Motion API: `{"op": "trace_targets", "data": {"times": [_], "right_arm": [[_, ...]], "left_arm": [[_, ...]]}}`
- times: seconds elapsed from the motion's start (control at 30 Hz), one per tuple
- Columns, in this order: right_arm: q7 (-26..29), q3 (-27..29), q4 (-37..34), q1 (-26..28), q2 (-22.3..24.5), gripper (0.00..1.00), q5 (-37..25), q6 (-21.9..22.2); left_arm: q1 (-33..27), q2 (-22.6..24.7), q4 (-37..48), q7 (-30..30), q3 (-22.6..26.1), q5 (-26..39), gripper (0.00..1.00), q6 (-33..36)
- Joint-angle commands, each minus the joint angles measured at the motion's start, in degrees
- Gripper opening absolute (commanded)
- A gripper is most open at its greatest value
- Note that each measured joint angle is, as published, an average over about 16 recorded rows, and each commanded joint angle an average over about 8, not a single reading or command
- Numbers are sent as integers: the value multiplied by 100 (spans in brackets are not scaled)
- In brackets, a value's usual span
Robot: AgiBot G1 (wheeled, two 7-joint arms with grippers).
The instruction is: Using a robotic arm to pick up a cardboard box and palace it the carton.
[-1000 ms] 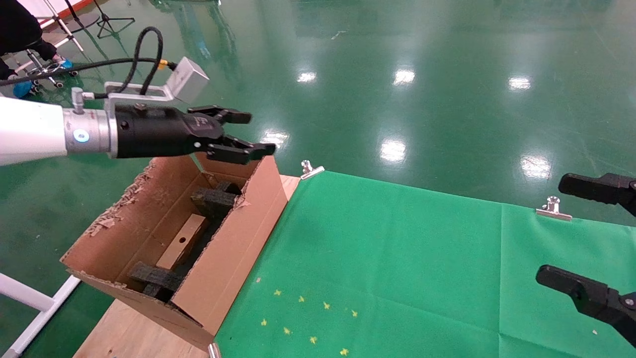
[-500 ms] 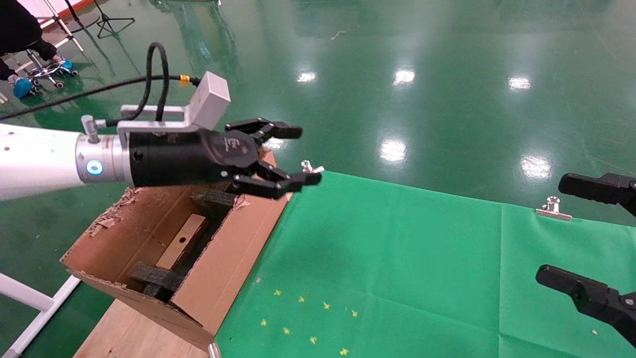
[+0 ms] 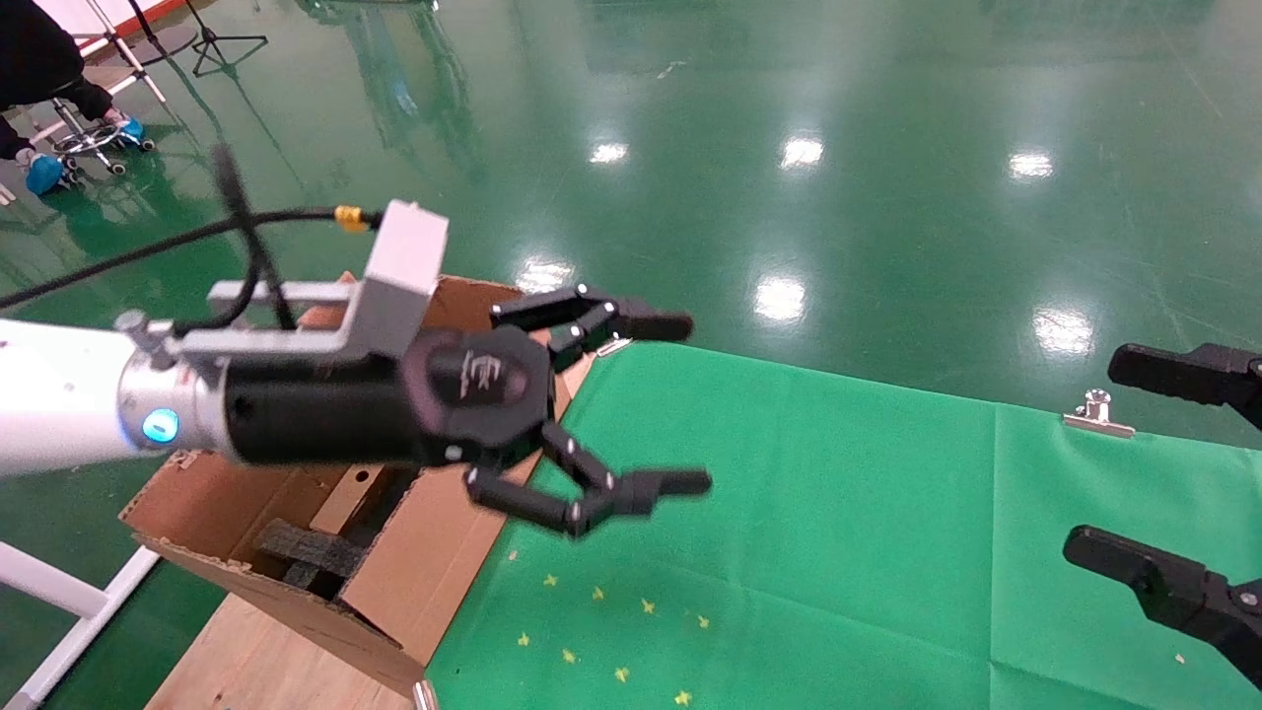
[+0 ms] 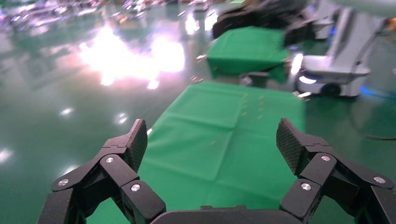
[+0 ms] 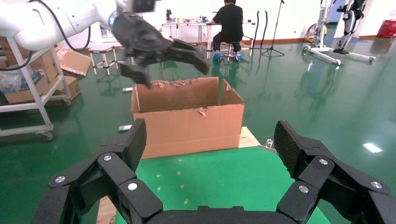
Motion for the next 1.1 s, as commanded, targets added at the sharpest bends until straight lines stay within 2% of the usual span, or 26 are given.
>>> {"op": "trace_targets", "data": {"times": [0.03, 0.37, 1.1], "right_arm": [[0, 0, 0, 0, 0, 100, 0, 0], [-1, 0, -2, -2, 1, 100, 1, 2], [-1, 0, -2, -2, 1, 100, 1, 2]], "left_arm": [[200, -13, -225, 39, -122, -191, 100, 60], [660, -41, -743, 120, -400, -636, 100, 201], [554, -39, -617, 108, -336, -529, 100, 165]]}}
